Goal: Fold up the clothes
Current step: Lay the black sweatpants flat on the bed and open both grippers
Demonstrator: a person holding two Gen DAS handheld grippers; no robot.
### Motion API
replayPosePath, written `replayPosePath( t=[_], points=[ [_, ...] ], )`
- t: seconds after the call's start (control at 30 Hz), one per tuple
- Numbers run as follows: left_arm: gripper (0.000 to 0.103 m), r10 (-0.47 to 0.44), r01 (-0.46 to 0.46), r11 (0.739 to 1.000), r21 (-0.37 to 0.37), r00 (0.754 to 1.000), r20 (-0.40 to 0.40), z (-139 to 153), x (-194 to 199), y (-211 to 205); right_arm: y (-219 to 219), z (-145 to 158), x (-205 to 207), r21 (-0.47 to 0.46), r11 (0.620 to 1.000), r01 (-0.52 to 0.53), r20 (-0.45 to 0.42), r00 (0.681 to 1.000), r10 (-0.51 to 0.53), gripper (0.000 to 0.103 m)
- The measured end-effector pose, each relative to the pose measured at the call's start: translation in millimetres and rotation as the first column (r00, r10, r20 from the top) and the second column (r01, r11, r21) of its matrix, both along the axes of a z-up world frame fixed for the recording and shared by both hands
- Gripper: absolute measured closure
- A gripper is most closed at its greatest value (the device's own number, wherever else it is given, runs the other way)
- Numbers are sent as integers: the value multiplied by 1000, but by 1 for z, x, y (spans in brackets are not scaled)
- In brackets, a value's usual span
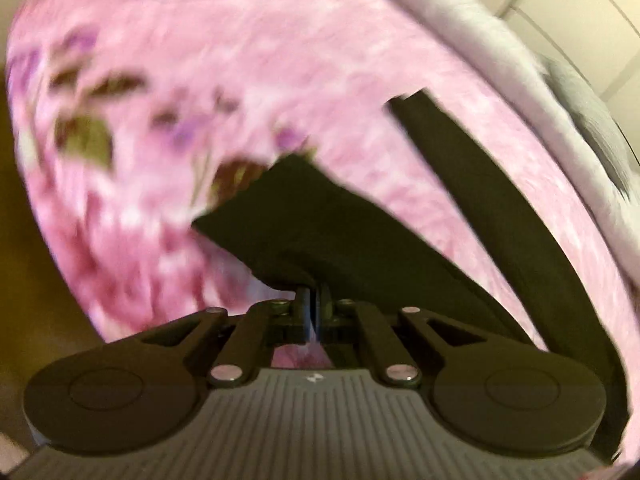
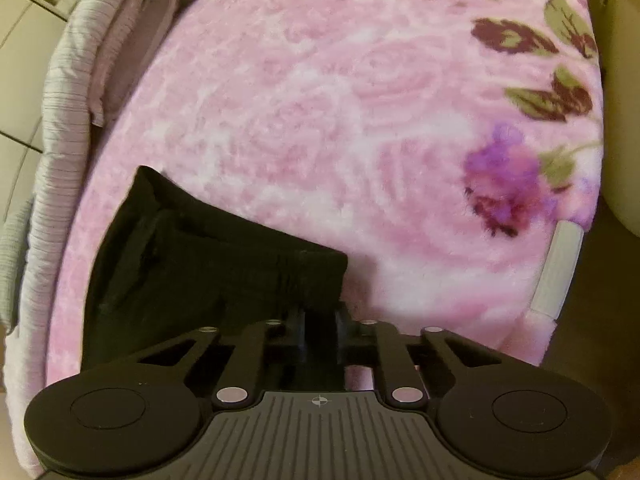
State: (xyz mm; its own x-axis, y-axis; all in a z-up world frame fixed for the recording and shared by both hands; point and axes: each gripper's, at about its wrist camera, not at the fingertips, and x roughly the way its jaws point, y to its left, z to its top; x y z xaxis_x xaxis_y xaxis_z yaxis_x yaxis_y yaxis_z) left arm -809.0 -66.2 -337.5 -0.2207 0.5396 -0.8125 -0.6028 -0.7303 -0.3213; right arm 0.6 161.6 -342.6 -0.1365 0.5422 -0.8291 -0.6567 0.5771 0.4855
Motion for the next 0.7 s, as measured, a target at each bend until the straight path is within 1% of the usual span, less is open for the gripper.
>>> replayPosePath(
  t=[0.1,0.13,0.17,0.2,0.27,0.3,0.33,0.37,0.4,0.43,0.5,0.53,0.57,0.6,0.63,0.7],
  points=[
    [103,-38,37,999,-27,998,-47,4,3,-7,-8,12,-3,41,999,-27,16,1000,27,94],
    [102,-47,44,997,-60,997,-56,-2,2,-7,-11,13,-2,43,999,-33,12,999,32,94],
    [102,-60,51,993,-110,995,-75,-11,4,-8,-13,12,-1,30,999,-32,6,999,32,94],
    [99,-78,64,988,-138,992,-102,-15,8,-8,-13,8,0,6,999,-43,8,999,43,94],
    [98,-118,88,978,-189,981,-155,-23,16,-6,-9,0,0,-37,996,-84,19,996,85,93],
    [96,-120,82,976,-202,976,-182,-18,20,-5,-6,1,0,-43,993,-108,24,994,109,93],
    [95,-111,70,976,-205,975,-195,-14,22,-5,-4,2,0,-49,990,-132,29,991,133,93],
    [93,-100,57,977,-207,973,-206,-9,23,-6,-2,5,1,-51,986,-158,36,986,160,89],
    [89,-76,25,975,-220,971,-227,-4,24,-8,-2,13,1,-60,981,-186,63,980,189,84],
    [89,-48,-18,969,-247,965,-258,1,26,-10,-4,21,1,-75,974,-212,104,970,219,82],
    [89,14,-110,942,-318,957,-290,11,33,-15,-11,38,1,-118,965,-236,222,940,258,82],
    [88,28,-121,933,-339,963,-268,15,38,-17,-16,43,0,-134,960,-244,268,924,273,82],
    [88,8,-85,932,-353,976,-216,18,50,-17,-22,46,0,-153,955,-253,284,915,288,82],
    [87,-15,-45,930,-365,987,-160,21,62,-17,-28,48,0,-174,949,-262,282,910,302,82],
    [87,-52,3,930,-367,991,-125,28,80,-16,-32,47,-1,-195,942,-273,256,913,318,82],
    [87,-130,100,927,-362,990,-59,43,117,-14,-40,44,-5,-229,927,-298,177,923,341,82]
  ],
)
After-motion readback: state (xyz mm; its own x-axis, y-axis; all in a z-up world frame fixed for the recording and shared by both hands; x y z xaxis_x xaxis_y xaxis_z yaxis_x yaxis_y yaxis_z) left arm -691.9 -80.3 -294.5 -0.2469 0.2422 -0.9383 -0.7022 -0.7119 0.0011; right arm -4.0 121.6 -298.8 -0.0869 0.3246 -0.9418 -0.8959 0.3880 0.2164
